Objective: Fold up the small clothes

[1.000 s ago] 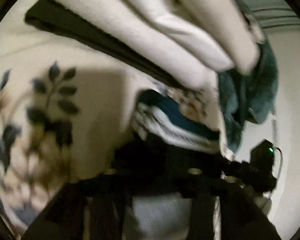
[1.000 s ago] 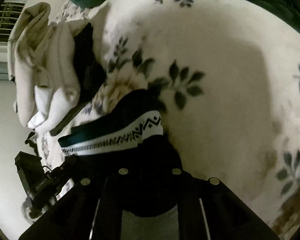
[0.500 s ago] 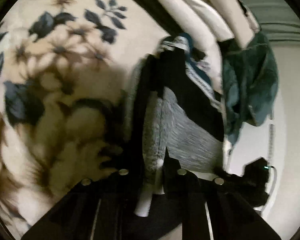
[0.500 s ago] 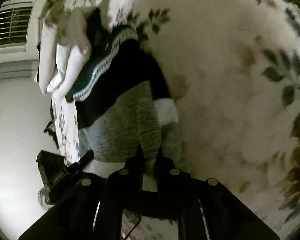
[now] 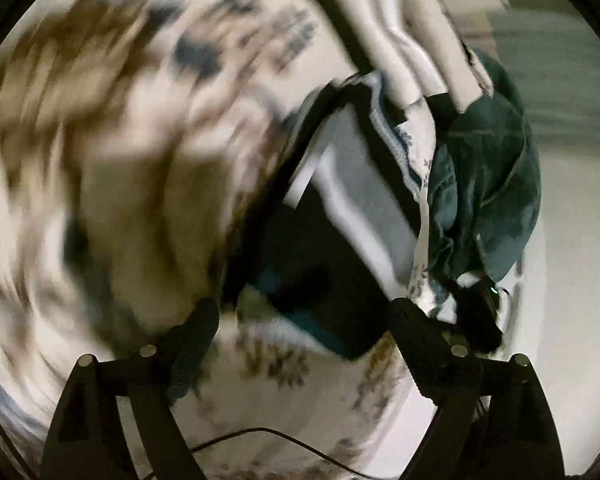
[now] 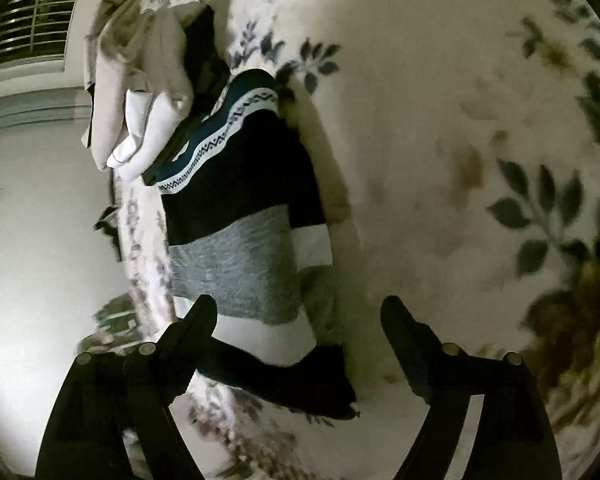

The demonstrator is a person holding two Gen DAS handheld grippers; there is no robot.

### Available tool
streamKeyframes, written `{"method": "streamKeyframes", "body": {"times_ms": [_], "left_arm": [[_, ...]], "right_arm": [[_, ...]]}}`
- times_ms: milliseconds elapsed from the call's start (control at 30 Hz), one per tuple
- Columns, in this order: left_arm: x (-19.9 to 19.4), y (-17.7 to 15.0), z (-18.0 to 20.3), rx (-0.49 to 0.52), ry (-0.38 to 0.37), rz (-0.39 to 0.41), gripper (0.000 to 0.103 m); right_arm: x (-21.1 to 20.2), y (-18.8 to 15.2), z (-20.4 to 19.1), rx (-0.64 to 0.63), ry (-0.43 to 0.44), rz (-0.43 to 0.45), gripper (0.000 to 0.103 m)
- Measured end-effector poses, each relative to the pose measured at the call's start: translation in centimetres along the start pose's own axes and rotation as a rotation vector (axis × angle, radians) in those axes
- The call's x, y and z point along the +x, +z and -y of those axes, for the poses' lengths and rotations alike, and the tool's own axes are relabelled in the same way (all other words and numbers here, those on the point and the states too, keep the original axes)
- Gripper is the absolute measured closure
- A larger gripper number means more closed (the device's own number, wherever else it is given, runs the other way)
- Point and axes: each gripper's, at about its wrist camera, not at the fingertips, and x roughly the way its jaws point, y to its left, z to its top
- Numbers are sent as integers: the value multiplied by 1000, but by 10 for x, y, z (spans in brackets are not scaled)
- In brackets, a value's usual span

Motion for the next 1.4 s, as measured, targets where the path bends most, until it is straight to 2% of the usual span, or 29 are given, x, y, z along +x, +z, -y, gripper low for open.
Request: {"method": "streamKeyframes", "body": {"times_ms": [100, 167, 200, 267, 300, 333, 367, 400, 433, 467, 500, 600, 667, 767, 800, 833, 900, 967, 1000, 1033, 1067, 1100, 1133, 1200, 1267, 1300, 1400], "left_arm": [[41, -23, -18, -99, -61, -11, 17], [65, -24, -26, -134, -96, 5, 17], [78, -18, -27, -146, -123, 39, 17], [89, -9, -23, -176, -122, 103, 17], [88, -4, -21, -198, -144, 164, 18], [85, -1, -17, -199, -142, 200, 37], [83, 3, -13, -188, -136, 214, 48], [80, 7, -9, -162, -134, 226, 71], [75, 11, -3, -125, -117, 235, 72], [70, 14, 1, -100, -112, 240, 73], [68, 18, 2, -96, -111, 237, 74], [52, 39, 2, -113, -131, 209, 76], [39, 54, 6, -75, -133, 190, 76], [22, 82, 17, 18, -105, 112, 76], [22, 90, 18, 47, -85, 72, 75], [27, 97, 20, 90, -63, -1, 70], [38, 106, 21, 154, 3, -106, 65], [46, 105, 22, 225, 93, -175, 56], [43, 100, 24, 256, 145, -172, 46], [38, 94, 27, 275, 167, -154, 46], [28, 87, 32, 297, 199, -118, 46], [15, 78, 37, 307, 240, -72, 39], [2, 70, 33, 315, 274, -38, 18], [-29, 43, 35, 340, 389, 83, 7], [-47, 16, 18, 330, 491, 151, 7], [-49, 8, 7, 313, 534, 166, 6], [-34, -14, -49, 222, 675, 145, 6]], "right_arm": [[33, 40, 4, -15, 61, -64, 17], [55, 61, 0, -37, 70, -96, 17], [72, 74, -3, -54, 86, -130, 17], [93, 90, -8, -55, 101, -161, 11], [102, 98, -13, -40, 118, -168, 6], [104, 101, -16, -43, 135, -159, 5], [105, 103, -21, -60, 153, -145, 5], [104, 100, -30, -90, 184, -118, 11], [104, 97, -36, -108, 207, -113, 42], [108, 93, -41, -120, 189, -114, 62], [112, 88, -44, -114, 157, -101, 75], [103, 69, -44, -62, 157, -24, 83], [91, 47, -43, -34, 167, 17, 86], [64, -17, -38, -2, 151, 78, 87], [58, -51, -35, 18, 134, 97, 87], [56, -76, -32, 37, 124, 102, 87], [57, -127, -24, 62, 56, 112, 86], [69, -151, -17, 105, 7, 96, 75], [76, -156, -9, 121, -27, 63, 57], [77, -157, -4, 123, -66, 43, 43], [70, -156, 1, 128, -78, 50, 40], [61, -157, 4, 125, -83, 58, 39], [52, -156, 6, 114, -104, 64, 39], [24, -154, 7, 79, -186, 95, 39], [1, -148, 6, 47, -229, 128, 38], [-11, -136, 0, 22, -252, 147, 34], [-18, -94, -14, -40, -262, 170, 30]]}}
